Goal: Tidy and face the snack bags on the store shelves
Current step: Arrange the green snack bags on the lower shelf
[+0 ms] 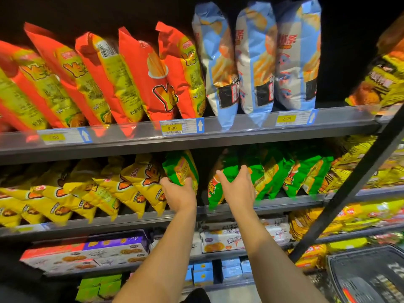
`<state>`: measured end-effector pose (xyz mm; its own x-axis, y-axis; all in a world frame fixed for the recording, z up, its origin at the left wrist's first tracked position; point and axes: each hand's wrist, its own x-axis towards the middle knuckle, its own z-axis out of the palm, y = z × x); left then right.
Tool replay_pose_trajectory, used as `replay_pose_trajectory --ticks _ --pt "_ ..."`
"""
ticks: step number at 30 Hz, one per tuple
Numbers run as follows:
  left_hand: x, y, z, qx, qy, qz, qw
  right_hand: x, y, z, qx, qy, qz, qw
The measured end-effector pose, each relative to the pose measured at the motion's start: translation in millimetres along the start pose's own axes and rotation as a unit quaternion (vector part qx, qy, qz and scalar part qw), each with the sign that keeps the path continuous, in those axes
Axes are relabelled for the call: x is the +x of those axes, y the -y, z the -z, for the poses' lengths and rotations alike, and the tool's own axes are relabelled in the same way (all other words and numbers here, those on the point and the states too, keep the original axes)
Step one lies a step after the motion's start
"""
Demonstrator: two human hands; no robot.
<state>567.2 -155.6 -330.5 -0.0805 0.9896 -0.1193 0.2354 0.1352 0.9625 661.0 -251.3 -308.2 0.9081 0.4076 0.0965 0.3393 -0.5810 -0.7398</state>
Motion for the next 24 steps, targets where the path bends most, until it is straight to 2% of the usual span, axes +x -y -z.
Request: replay_pose_trajectory --ticks 9,20,24 --pt "11 18 3 0.049 -0.019 0.026 0.998 9 2 -8 -0.021 -0.008 0.015 1.0" --pt "6 16 13 0.029 -0.014 0.039 0.999 -1 5 10 0.089 -0.031 -0.001 0.996" --pt "-16 10 24 0.03 -0.024 -0.007 0.999 -9 7 30 0.146 -0.051 -0.008 0.988"
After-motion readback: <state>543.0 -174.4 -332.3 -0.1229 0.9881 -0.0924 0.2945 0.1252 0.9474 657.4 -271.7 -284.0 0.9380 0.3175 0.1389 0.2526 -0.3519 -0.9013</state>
